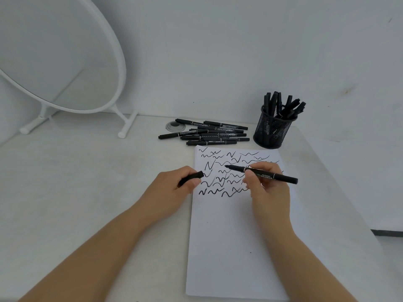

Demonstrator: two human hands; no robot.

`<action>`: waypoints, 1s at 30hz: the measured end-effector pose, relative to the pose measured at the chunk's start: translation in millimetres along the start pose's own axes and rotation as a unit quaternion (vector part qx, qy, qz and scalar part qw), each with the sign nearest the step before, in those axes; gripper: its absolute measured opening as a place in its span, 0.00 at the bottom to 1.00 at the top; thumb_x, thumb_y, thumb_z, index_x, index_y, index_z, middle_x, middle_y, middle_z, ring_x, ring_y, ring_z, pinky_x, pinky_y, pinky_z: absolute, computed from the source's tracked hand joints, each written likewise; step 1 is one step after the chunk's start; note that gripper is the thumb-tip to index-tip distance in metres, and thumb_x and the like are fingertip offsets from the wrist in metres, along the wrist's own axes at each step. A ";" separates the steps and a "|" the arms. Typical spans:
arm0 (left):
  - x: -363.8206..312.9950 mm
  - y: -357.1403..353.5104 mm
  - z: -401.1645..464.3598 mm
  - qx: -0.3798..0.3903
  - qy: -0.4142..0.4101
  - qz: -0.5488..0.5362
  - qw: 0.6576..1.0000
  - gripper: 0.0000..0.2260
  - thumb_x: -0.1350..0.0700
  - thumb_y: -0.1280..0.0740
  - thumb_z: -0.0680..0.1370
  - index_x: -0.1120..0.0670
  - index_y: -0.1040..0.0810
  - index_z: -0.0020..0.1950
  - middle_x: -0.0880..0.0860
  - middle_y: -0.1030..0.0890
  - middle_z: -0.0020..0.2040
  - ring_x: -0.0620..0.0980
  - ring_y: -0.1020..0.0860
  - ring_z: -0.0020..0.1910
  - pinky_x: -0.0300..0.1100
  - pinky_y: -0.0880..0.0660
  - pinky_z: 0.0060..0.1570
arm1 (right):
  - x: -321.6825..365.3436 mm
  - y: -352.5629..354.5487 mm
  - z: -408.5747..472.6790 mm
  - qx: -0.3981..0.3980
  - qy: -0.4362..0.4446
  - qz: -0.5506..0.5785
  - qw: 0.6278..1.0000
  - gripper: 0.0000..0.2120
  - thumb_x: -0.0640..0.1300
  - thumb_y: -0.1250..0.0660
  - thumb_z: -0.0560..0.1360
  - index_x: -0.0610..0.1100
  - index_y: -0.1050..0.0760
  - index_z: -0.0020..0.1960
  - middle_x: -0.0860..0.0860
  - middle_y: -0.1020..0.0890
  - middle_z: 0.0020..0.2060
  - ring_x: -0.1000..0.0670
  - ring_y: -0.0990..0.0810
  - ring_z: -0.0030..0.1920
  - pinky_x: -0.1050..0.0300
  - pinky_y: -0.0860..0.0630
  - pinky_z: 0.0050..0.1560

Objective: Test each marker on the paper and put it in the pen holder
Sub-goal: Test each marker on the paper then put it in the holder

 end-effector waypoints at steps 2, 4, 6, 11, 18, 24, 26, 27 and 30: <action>-2.3 -1.6 -0.7 0.007 -0.008 -0.001 1.000 0.04 0.50 0.38 0.78 0.43 0.24 0.45 0.38 0.24 0.33 0.37 0.30 0.31 0.27 0.34 0.34 | -4.3 -5.1 0.6 0.025 -0.028 0.058 0.998 0.11 0.36 0.36 0.75 0.50 0.26 0.41 0.53 0.21 0.29 0.56 0.24 0.30 0.66 0.29 0.33; -3.5 -2.7 -1.0 0.012 -0.013 0.000 1.000 0.04 0.50 0.38 0.77 0.43 0.24 0.46 0.38 0.23 0.35 0.37 0.30 0.32 0.28 0.34 0.34 | -8.5 -11.1 -0.3 0.055 -0.059 0.125 0.989 0.12 0.36 0.40 0.77 0.48 0.24 0.39 0.51 0.21 0.27 0.54 0.25 0.30 0.61 0.31 0.32; -4.6 -3.7 -1.5 0.016 -0.017 0.000 1.000 0.04 0.49 0.38 0.77 0.43 0.24 0.47 0.41 0.22 0.36 0.39 0.30 0.32 0.29 0.34 0.35 | -11.2 -14.5 -0.8 0.073 -0.074 0.164 0.981 0.15 0.37 0.42 0.78 0.48 0.23 0.37 0.48 0.21 0.27 0.51 0.26 0.30 0.57 0.33 0.33; -6.7 -7.3 -2.3 0.026 -0.022 -0.013 0.999 0.05 0.51 0.38 0.78 0.41 0.25 0.46 0.38 0.23 0.36 0.39 0.31 0.31 0.28 0.34 0.34 | -13.2 -20.1 -1.2 0.095 -0.080 0.173 0.977 0.15 0.40 0.39 0.75 0.52 0.21 0.34 0.47 0.21 0.26 0.52 0.26 0.29 0.56 0.34 0.33; -13.0 -12.4 -4.6 0.051 -0.043 -0.008 0.998 0.06 0.52 0.38 0.77 0.41 0.25 0.44 0.37 0.23 0.36 0.38 0.30 0.32 0.26 0.35 0.35 | -14.6 -28.5 -3.0 0.132 -0.085 0.172 0.972 0.09 0.45 0.39 0.69 0.52 0.22 0.34 0.47 0.20 0.25 0.52 0.25 0.27 0.63 0.31 0.29; -16.7 -15.9 -6.8 0.068 -0.051 -0.012 0.996 0.05 0.51 0.38 0.78 0.41 0.24 0.46 0.41 0.25 0.34 0.40 0.32 0.30 0.28 0.36 0.31 | -18.5 -32.4 -4.0 0.153 -0.086 0.156 0.972 0.04 0.45 0.38 0.69 0.45 0.30 0.40 0.47 0.19 0.26 0.51 0.24 0.28 0.63 0.30 0.29; -18.8 -16.4 -7.5 0.069 -0.053 -0.017 0.996 0.06 0.50 0.38 0.78 0.40 0.24 0.45 0.40 0.27 0.31 0.40 0.33 0.28 0.29 0.37 0.29 | -16.1 -35.8 -5.7 0.170 -0.074 0.146 0.972 0.05 0.45 0.37 0.69 0.43 0.29 0.41 0.48 0.19 0.27 0.51 0.24 0.29 0.63 0.29 0.30; -19.8 -16.6 -7.7 0.069 -0.054 -0.020 0.996 0.07 0.50 0.38 0.78 0.39 0.24 0.44 0.41 0.27 0.30 0.40 0.34 0.28 0.29 0.37 0.29 | -14.8 -37.5 -6.6 0.179 -0.068 0.141 0.971 0.05 0.45 0.36 0.69 0.43 0.29 0.41 0.48 0.19 0.27 0.52 0.24 0.30 0.63 0.29 0.30; -19.8 -16.9 -8.6 0.070 -0.049 -0.034 0.996 0.06 0.49 0.39 0.77 0.42 0.24 0.43 0.42 0.30 0.27 0.41 0.35 0.27 0.30 0.39 0.27 | -12.6 -41.8 -9.5 0.202 -0.052 0.128 0.970 0.03 0.38 0.35 0.74 0.43 0.26 0.42 0.50 0.19 0.29 0.52 0.23 0.32 0.62 0.28 0.32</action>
Point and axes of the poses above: each hand's wrist, its own z-axis towards the middle knuckle, its own y-axis out of the back of the hand, x = y × z, the point moved 10 cm from there along z, towards the middle knuckle
